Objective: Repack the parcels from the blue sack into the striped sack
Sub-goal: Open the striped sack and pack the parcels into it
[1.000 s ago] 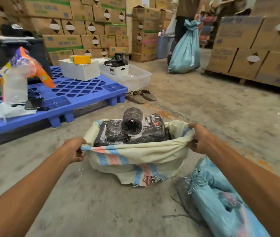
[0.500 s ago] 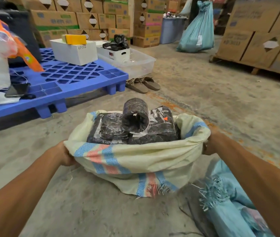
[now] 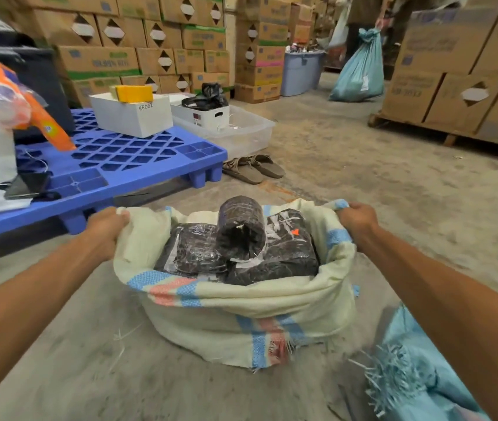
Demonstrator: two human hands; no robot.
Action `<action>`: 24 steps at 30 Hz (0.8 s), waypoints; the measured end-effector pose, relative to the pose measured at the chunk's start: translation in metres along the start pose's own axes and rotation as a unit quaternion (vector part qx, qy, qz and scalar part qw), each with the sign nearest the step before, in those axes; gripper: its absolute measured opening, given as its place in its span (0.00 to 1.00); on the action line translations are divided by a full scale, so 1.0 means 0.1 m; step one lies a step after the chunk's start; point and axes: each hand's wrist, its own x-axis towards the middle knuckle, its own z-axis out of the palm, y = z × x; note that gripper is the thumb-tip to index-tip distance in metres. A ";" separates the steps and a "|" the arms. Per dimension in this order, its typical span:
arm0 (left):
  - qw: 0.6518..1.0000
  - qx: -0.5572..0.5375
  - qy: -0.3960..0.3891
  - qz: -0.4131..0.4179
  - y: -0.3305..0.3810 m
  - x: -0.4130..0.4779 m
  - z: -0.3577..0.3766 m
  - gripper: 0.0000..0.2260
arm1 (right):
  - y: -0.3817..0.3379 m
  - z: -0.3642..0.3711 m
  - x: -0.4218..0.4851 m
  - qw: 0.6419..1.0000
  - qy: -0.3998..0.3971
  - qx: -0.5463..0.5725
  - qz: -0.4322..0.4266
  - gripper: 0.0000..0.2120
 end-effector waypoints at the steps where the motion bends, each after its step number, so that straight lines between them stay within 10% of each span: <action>1: 1.000 -0.006 -0.004 0.016 0.13 -0.04 0.05 0.10 | -0.07 0.08 -0.03 0.999 -0.010 0.041 -0.025 0.13; 14: 0.979 0.097 -0.065 0.165 1.39 -1.08 -0.15 0.11 | -1.69 -0.79 -1.31 0.938 -0.265 0.185 -0.123 0.19; 24: 0.980 0.059 -0.156 -0.110 1.26 -2.19 -0.36 0.17 | -1.35 -1.52 -2.31 0.948 -0.174 0.238 0.118 0.14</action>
